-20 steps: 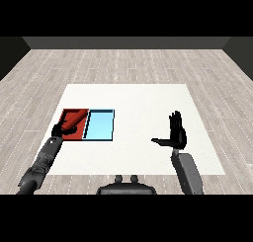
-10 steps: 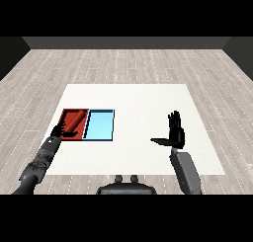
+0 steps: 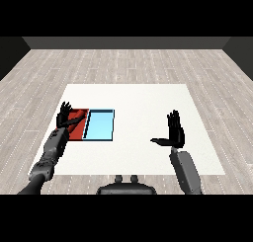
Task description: Pick the red can and put it in the red box
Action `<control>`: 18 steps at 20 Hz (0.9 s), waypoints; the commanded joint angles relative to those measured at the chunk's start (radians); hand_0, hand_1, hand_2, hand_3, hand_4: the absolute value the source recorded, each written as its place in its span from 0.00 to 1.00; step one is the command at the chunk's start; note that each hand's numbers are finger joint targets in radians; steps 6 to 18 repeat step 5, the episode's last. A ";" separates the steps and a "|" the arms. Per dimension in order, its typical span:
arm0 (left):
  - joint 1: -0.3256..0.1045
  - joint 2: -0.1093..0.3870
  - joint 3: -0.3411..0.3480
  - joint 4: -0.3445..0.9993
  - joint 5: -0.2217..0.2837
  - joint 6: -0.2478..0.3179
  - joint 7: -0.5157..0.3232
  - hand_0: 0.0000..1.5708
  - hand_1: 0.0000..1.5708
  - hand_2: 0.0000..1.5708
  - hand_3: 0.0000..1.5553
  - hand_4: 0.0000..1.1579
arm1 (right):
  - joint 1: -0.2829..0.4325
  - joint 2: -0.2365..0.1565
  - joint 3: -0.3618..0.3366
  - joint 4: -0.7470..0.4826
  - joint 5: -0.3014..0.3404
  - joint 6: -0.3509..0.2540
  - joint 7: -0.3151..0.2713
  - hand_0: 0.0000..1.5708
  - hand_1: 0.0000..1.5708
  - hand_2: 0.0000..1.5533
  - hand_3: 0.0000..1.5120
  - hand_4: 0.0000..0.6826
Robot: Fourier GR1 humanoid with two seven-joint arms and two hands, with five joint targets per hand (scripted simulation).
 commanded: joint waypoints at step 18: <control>0.166 -0.216 -0.009 -0.325 0.101 -0.201 -0.229 0.00 0.00 0.00 0.00 0.00 | 0.033 -0.017 0.021 0.052 0.043 0.051 -0.072 0.00 0.00 0.00 0.00 0.00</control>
